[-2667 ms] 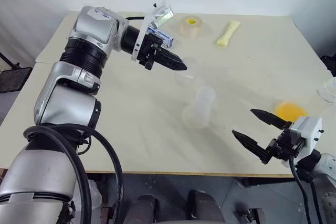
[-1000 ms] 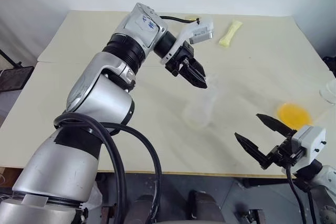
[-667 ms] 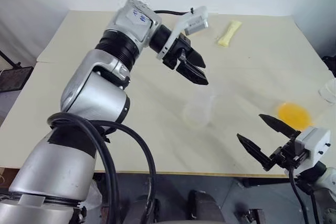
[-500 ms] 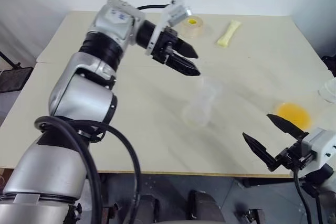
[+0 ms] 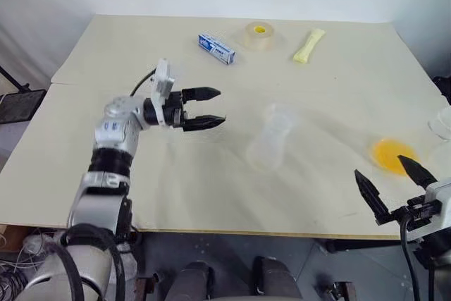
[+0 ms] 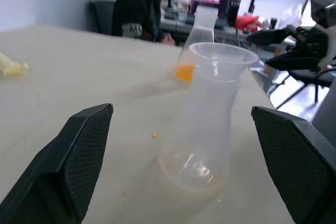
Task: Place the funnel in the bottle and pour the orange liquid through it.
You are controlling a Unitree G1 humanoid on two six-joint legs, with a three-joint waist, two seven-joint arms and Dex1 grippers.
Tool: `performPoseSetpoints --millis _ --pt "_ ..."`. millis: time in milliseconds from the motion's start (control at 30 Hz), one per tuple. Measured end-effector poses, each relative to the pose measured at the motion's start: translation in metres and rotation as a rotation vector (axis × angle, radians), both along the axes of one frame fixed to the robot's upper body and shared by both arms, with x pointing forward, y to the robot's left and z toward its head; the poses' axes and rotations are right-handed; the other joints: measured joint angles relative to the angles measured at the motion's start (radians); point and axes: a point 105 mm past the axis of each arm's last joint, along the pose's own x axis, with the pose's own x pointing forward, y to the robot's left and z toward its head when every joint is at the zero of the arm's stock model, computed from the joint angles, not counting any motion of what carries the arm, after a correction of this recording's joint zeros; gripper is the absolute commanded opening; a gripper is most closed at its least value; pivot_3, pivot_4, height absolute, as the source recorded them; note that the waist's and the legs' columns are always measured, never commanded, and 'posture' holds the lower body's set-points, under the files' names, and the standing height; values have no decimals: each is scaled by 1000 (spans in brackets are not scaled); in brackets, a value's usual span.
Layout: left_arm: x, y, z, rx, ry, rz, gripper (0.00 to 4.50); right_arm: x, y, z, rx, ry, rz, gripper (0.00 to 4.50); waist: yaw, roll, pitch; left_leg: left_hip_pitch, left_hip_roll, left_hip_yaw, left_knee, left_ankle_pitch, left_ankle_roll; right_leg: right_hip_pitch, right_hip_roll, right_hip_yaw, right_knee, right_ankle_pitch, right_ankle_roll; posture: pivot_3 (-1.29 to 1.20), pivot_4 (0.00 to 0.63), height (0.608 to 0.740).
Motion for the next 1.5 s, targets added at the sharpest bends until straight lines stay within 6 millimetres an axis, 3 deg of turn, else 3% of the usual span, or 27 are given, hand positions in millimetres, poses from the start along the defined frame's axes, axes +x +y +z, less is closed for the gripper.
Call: performPoseSetpoints --millis 200,400,833,967,1233,1500 --pt "-21 10 -22 3 -32 -32 4488 -24 -33 -12 27 25 -294 4500 -1 4 -2 1 0 1 -1 0 0 0 0 1 0 0 0 0 150 740" --pt "-27 10 -26 22 -59 -69 4488 -32 -60 2 -6 -32 -479 4500 -3 6 -4 2 0 3 -1 0 0 0 1 3 0 0 0 0 150 740" --pt "-36 6 -25 8 -87 -67 4488 15 -96 20 45 -71 -519 4500 -6 7 -4 2 0 3 -1 0 1 0 1 4 0 0 0 0 150 740" --pt "-39 7 -27 10 -78 -44 4488 35 -106 35 66 -110 -506 4500 -6 8 -5 3 1 3 -2 1 1 0 1 4 0 0 0 0 150 740" --pt "-42 6 -27 -3 -66 -24 4488 43 -99 28 96 -73 -441 4500 -3 8 -5 2 -1 3 -2 1 1 0 0 4 -1 0 0 0 150 740" --pt "-43 4 -25 -6 -74 -23 4488 52 -105 27 132 -72 -430 4500 -6 8 -5 2 -1 3 -2 1 1 0 0 4 -1 0 0 0 150 740"
